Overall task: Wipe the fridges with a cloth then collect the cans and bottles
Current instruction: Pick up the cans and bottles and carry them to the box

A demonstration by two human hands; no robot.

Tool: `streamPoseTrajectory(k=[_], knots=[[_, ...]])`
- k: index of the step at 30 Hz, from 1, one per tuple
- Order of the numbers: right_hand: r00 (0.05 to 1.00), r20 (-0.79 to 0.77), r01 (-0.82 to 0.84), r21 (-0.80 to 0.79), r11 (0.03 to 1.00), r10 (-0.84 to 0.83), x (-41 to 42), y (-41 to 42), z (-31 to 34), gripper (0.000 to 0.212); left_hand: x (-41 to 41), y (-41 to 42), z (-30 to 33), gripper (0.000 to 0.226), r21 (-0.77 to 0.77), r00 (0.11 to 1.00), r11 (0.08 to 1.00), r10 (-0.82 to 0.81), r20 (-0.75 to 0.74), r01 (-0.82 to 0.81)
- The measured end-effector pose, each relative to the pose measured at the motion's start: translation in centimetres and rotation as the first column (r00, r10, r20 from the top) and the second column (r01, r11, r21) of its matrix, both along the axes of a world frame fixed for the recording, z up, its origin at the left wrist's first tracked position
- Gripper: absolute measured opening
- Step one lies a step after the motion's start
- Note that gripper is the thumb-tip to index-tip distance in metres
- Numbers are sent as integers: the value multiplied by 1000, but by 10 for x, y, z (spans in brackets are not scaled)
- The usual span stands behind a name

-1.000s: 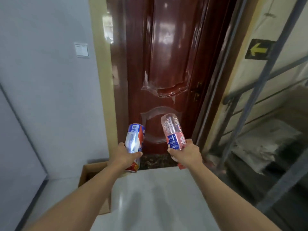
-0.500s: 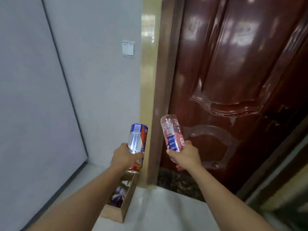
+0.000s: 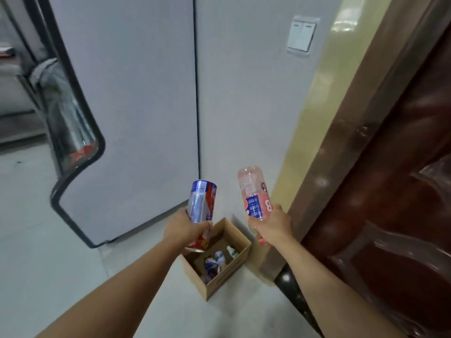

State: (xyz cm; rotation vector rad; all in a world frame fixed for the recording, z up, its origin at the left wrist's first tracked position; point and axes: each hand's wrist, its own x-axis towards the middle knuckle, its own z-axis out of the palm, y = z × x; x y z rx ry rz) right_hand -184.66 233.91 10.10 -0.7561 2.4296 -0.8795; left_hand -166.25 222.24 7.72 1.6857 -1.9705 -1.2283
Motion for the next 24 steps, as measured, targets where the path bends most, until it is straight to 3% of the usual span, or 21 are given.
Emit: streamPoseTrajectory(k=[16, 24], knots=[[938, 98, -345, 185, 920, 332, -84, -159, -114, 72, -74, -99, -101, 63, 232, 966, 938, 241, 94, -257], [851, 230, -524, 327, 786, 472, -134, -201, -207, 69, -116, -102, -186, 61, 360, 872, 795, 451, 189, -489]])
